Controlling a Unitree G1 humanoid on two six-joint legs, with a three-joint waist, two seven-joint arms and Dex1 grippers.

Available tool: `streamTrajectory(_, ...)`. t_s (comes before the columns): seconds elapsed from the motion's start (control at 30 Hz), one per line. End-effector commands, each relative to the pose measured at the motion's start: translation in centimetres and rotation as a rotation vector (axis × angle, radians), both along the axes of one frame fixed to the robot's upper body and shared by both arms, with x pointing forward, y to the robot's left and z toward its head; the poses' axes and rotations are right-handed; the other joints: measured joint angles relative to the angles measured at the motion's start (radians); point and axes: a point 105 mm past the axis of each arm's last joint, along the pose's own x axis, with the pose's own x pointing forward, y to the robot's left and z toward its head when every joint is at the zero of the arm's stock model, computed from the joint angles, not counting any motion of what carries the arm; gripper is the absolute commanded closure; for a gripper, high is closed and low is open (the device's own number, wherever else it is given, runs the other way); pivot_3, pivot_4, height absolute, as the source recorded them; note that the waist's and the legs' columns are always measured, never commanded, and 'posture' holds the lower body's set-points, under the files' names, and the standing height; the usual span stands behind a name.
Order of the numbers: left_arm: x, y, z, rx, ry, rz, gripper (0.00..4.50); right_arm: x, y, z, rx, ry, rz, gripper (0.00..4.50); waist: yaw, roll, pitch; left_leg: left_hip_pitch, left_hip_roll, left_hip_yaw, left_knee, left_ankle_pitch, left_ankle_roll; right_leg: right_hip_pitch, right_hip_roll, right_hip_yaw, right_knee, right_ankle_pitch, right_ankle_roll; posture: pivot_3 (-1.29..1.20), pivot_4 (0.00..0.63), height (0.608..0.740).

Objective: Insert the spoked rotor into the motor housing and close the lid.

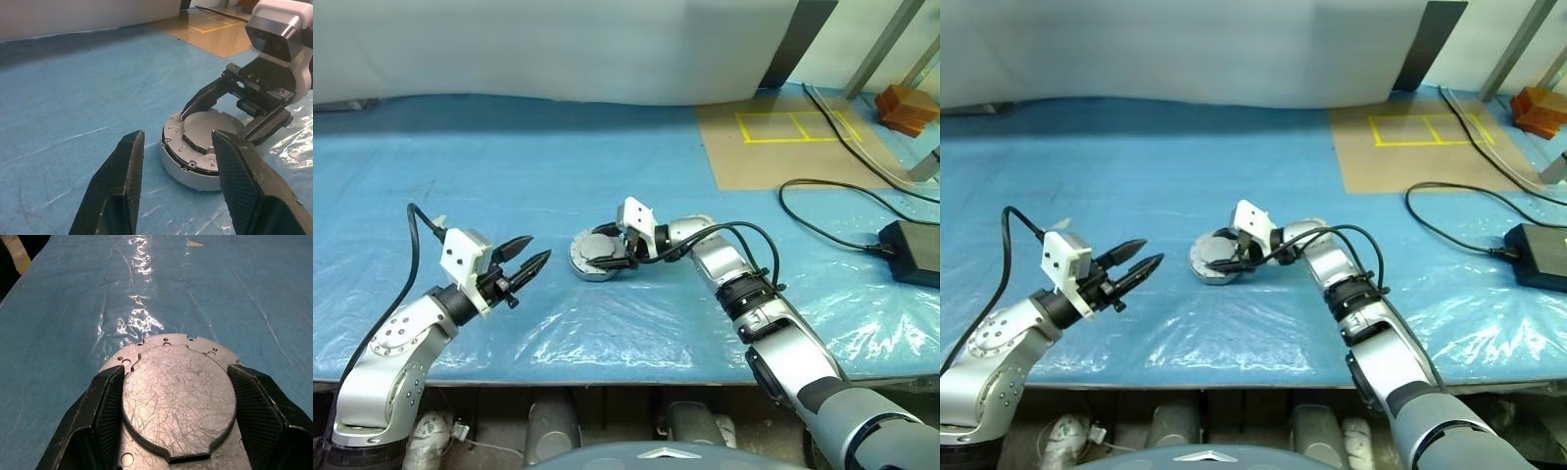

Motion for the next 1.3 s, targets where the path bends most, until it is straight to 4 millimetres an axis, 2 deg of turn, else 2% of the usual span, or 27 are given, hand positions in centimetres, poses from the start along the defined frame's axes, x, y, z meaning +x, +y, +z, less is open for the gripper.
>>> streamTrajectory(0.03,0.0,-0.5,1.0,0.005,-0.048,-0.019,2.17,-0.3,0.2,-1.5,-0.041,0.038,0.008,1.53,-0.001,0.000,0.000,0.000,0.000,0.000,0.000,0.000,0.000,0.000,0.000,0.000,0.000,0.000,0.000,0.00,0.150,0.740)
streamTrajectory(0.37,0.2,-0.6,0.6,-0.003,-0.057,-0.005,2.17,-0.1,0.9,0.7,-0.010,-0.025,0.037,1.53,-0.003,0.000,0.000,0.001,0.000,0.000,0.000,0.000,0.000,0.000,0.001,0.001,0.000,0.000,0.000,0.00,0.150,0.740)
streamTrajectory(0.53,0.2,-0.8,0.1,-0.011,-0.049,-0.006,2.17,0.9,1.5,2.3,0.007,-0.078,-0.017,1.53,-0.004,0.000,0.000,0.000,0.001,0.000,0.000,0.000,0.000,-0.001,0.001,0.001,0.000,0.000,0.000,0.00,0.150,0.740)
streamTrajectory(0.77,0.5,-0.8,0.3,-0.015,-0.056,-0.011,2.17,0.8,2.1,3.5,0.053,-0.048,-0.024,1.53,-0.001,0.000,0.000,-0.001,0.001,0.000,0.000,0.000,0.000,-0.001,0.001,0.001,-0.001,0.000,0.000,0.00,0.150,0.740)
streamTrajectory(0.93,0.8,-0.7,0.1,-0.009,-0.050,-0.017,2.17,0.1,2.8,5.3,0.104,0.010,0.006,1.53,-0.002,0.000,0.000,-0.003,0.001,0.000,0.000,0.000,0.000,-0.003,0.002,0.000,0.000,0.000,0.000,0.00,0.150,0.740)
streamTrajectory(1.0,0.9,-0.7,0.1,-0.008,-0.049,-0.020,2.17,-0.1,2.9,5.2,0.097,0.014,0.005,1.53,-0.002,0.000,0.000,-0.003,0.001,0.000,0.000,0.000,0.000,-0.003,0.002,0.000,0.000,0.000,0.000,0.00,0.150,0.740)
streamTrajectory(1.1,1.0,-0.8,0.1,-0.006,-0.051,-0.023,2.17,0.2,2.7,3.9,0.059,0.016,-0.024,1.53,-0.001,0.000,0.000,-0.003,0.001,0.000,0.000,0.000,0.000,-0.003,0.002,0.000,0.000,0.000,0.000,0.00,0.150,0.740)
streamTrajectory(1.2,1.1,-0.8,0.0,-0.004,-0.051,-0.025,2.17,0.4,1.7,1.2,-0.003,0.055,-0.062,1.53,0.000,0.000,0.000,-0.003,0.001,0.000,0.000,0.000,0.000,-0.003,0.001,0.000,0.000,0.000,0.000,0.00,0.150,0.740)
streamTrajectory(1.3,1.2,-0.7,0.0,-0.002,-0.051,-0.025,2.17,0.5,1.0,-0.3,-0.033,0.084,-0.080,1.53,0.000,0.000,0.000,-0.003,0.001,0.000,0.000,0.000,0.000,-0.003,0.001,0.000,0.000,0.000,0.000,0.00,0.150,0.740)
